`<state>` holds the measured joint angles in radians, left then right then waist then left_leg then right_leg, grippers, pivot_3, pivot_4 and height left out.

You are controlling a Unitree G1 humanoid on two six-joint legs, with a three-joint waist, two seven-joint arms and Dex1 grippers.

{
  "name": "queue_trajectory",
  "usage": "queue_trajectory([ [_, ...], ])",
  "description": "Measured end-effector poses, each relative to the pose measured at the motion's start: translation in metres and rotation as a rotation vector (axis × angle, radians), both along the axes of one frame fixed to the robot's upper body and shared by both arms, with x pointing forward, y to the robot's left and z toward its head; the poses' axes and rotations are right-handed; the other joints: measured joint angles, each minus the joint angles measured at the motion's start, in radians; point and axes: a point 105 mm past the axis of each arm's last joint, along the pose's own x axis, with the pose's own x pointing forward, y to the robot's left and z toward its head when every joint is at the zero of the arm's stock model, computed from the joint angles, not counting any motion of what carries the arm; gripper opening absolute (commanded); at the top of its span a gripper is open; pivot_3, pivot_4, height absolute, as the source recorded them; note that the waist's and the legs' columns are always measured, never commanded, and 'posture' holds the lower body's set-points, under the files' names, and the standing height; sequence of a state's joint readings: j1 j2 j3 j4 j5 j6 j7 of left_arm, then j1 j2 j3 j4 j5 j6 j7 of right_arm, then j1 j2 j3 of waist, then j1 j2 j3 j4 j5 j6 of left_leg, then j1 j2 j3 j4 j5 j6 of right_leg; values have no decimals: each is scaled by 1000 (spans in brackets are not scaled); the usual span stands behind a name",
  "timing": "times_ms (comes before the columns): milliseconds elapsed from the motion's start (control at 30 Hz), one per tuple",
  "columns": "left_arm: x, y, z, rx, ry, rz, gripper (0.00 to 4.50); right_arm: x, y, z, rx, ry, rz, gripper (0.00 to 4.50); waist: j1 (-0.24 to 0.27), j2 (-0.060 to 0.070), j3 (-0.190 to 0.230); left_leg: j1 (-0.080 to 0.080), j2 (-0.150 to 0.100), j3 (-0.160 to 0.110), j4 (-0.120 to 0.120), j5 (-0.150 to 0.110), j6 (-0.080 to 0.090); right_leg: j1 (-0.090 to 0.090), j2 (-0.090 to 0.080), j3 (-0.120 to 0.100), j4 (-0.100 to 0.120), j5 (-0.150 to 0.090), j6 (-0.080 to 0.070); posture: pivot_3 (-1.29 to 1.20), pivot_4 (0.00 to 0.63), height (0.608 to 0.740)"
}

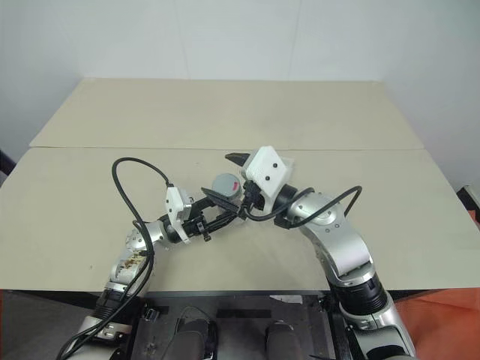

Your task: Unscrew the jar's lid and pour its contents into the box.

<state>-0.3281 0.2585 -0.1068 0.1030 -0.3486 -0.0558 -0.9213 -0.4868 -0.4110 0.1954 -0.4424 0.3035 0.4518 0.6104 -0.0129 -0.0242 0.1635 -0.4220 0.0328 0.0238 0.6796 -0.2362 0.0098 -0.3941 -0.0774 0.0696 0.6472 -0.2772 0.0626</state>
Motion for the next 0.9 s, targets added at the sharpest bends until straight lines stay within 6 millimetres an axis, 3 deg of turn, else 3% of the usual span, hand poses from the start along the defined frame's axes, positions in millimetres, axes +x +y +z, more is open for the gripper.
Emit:
queue_trajectory([
  [667,3,6,-1,3,2,-4,2135,-15,-43,-1,-22,27,2,4472,-1,0,0,1,0,0,0,0,0,1,0,0,0,0,0,0,150,740],
  [900,3,4,0,-7,-2,-7,2135,-25,-22,21,58,-7,104,4472,-2,0,0,1,0,-1,0,0,0,1,0,0,0,0,0,0,150,740],
])
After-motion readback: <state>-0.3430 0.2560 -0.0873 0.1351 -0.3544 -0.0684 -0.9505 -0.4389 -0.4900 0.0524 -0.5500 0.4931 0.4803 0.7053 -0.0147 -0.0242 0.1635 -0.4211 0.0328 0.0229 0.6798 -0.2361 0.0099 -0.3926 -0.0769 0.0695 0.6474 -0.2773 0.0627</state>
